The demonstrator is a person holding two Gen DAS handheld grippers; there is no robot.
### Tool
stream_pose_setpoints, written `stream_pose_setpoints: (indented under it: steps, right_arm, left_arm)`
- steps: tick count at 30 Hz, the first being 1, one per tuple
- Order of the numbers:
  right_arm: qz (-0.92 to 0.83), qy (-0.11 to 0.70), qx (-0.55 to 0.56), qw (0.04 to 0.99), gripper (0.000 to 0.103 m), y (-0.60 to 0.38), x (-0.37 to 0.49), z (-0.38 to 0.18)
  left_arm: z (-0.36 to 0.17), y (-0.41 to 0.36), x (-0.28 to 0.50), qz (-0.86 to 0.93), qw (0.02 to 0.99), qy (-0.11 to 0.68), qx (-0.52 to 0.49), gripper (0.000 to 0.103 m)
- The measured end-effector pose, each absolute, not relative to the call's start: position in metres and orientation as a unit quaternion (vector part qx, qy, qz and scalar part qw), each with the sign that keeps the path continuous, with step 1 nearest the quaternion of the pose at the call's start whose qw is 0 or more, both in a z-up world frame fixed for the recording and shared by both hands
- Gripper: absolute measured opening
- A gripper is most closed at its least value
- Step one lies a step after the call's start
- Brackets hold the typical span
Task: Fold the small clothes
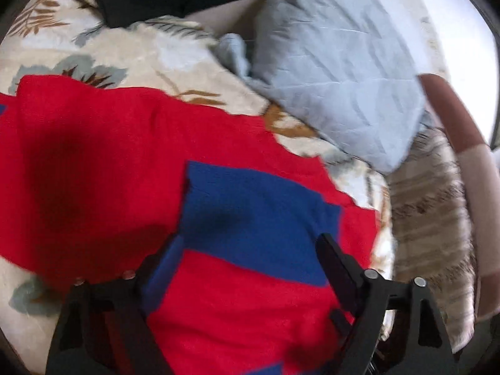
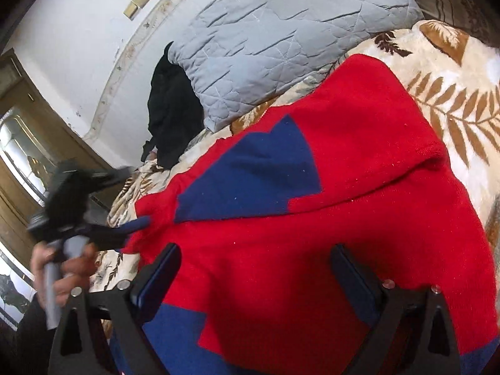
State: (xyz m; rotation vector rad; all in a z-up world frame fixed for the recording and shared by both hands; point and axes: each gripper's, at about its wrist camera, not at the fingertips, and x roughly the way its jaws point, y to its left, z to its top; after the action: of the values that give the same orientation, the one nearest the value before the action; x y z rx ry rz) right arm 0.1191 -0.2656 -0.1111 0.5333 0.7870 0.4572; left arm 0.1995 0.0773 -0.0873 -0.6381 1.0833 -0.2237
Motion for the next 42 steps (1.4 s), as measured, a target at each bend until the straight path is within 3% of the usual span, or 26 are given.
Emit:
stream_pose_setpoints:
  steps: [4,7,8,9,12,16,22,31,37,39,42]
  right_arm:
    - [0.218,0.374,0.254,0.865,0.098,-0.264,0.12,-0.114]
    - [0.218,0.374,0.253,0.865,0.098,-0.263,0.119,-0.114]
    - [0.218,0.373,0.254,0.865,0.098,-0.264,0.119,-0.114]
    - [0.218,0.373,0.254,0.865,0.098,-0.264,0.118,-0.114]
    - [0.217,0.374,0.252,0.866,0.098,-0.264,0.118,-0.114]
    - [0.217,0.374,0.252,0.866,0.098,-0.264,0.118,-0.114]
    - [0.215,0.376,0.249,0.866,0.098,-0.262,0.119,-0.114]
    - [0.236,0.351,0.394,0.816,0.098,-0.319,0.168,-0.056]
    - [0.153,0.404,0.44,0.788,0.097,-0.384,0.268,-0.093]
    - [0.058,0.407,0.48,0.775,0.098,-0.423,0.269,-0.107]
    - [0.108,0.365,0.498,0.779,0.098,-0.433,0.257,-0.09]
  left_arm:
    - [-0.105,0.081,0.211,-0.091,0.795,0.518,-0.303,0.083]
    - [-0.112,0.084,0.212,-0.058,0.794,0.532,-0.288,0.048]
    - [-0.113,0.084,0.213,-0.049,0.795,0.536,-0.278,0.019]
    - [-0.114,0.085,0.215,-0.04,0.793,0.545,-0.269,0.007]
    - [-0.098,0.095,0.21,-0.031,0.806,0.52,-0.28,0.006]
    - [-0.043,0.097,0.164,-0.02,0.878,0.411,-0.243,0.006]
    - [-0.116,0.098,0.168,-0.003,0.833,0.5,-0.238,0.006]
    - [-0.111,0.102,0.162,-0.018,0.836,0.497,-0.232,0.007]
    - [-0.115,0.1,0.168,-0.023,0.835,0.501,-0.225,0.009]
    - [-0.116,0.1,0.169,-0.028,0.836,0.501,-0.222,0.009]
    - [-0.116,0.099,0.168,-0.031,0.84,0.498,-0.213,0.009]
